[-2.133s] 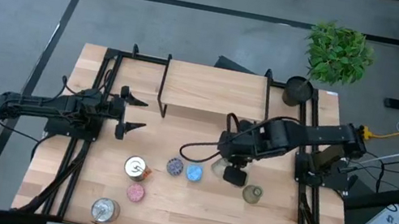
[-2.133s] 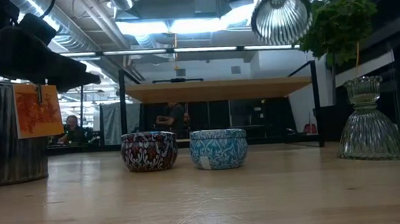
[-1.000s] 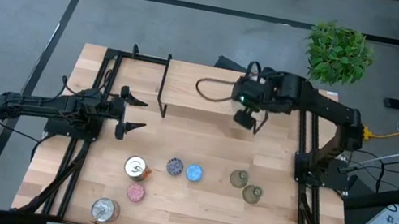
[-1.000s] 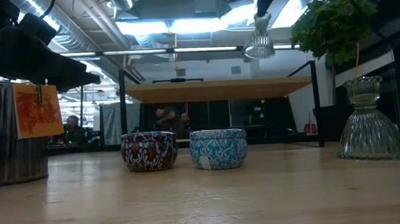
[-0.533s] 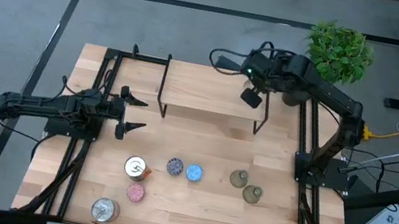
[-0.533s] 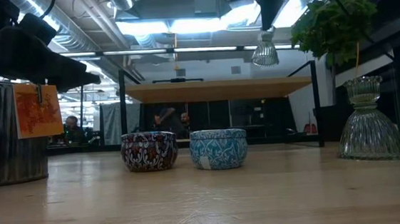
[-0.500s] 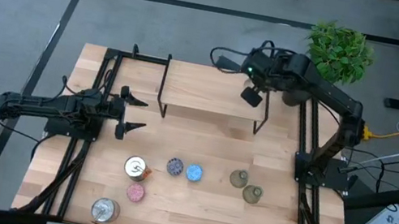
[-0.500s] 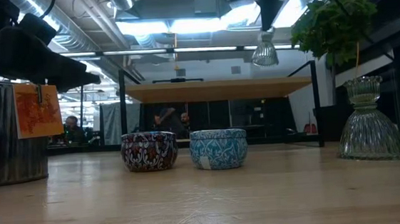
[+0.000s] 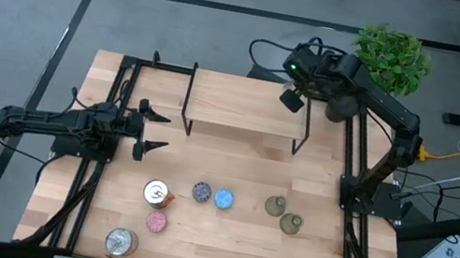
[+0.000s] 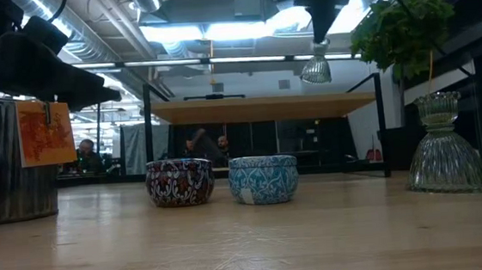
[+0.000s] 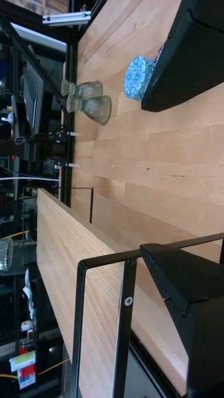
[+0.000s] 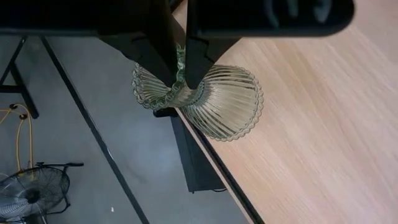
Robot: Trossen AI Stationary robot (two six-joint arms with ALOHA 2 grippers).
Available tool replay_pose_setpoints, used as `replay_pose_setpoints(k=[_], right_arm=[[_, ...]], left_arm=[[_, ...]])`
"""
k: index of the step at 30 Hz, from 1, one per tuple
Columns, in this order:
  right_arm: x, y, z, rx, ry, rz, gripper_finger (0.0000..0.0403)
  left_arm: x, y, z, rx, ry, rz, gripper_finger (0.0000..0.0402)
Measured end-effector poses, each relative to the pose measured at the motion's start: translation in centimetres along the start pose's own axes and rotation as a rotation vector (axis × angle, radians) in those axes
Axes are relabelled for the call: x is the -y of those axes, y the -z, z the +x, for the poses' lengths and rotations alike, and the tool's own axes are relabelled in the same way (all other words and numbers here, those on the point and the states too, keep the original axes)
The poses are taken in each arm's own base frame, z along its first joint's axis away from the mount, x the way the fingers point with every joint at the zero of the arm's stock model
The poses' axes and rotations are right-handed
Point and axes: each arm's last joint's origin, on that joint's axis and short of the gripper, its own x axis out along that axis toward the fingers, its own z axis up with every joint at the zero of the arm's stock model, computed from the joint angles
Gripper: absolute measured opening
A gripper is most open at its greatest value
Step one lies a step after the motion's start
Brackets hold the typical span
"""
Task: Pick & Place candle stick holders
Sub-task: Put the left transparent glass candle holder on the shelf
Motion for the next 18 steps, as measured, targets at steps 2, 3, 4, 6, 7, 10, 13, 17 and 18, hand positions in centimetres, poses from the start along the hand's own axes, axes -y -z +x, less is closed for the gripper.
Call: replay_pose_setpoints(k=[2,3,4,6,7,10,13,17,18], right_arm=[[-0.3,0.2,0.6,-0.024,0.002,-0.011,0.0020],[-0.4,0.2,1.0,-0.034,0.003,-0.015,0.0020],[-0.5,0.3,1.3,-0.039,0.004,-0.019,0.0020],[-0.9,0.4,2.2,-0.050,0.006,-0.027,0.0020],[-1.1,0.4,2.6,-0.060,0.006,-0.035,0.0020],[-1.5,0.6,3.6,-0.069,0.007,-0.054,0.0020],[-1.9,0.8,4.6,-0.083,0.007,-0.062,0.0020],[-2.2,0.7,5.3,-0.071,0.032,-0.070,0.0020],[-2.2,0.8,5.3,-0.076,0.042,-0.077,0.0020]], left_arm=[[0.0,0.0,0.0,-0.001,0.000,0.000,0.0363],[0.0,0.0,0.0,0.000,0.000,0.000,0.0363],[0.0,0.0,0.0,0.000,0.000,0.000,0.0363],[0.0,0.0,0.0,0.000,0.000,0.000,0.0363],[0.0,0.0,0.0,0.000,0.000,0.000,0.0363],[0.0,0.0,0.0,0.000,0.000,0.000,0.0363],[0.0,0.0,0.0,0.000,0.000,0.000,0.0363],[0.0,0.0,0.0,0.000,0.000,0.000,0.0363],[0.0,0.0,0.0,0.000,0.000,0.000,0.0363]])
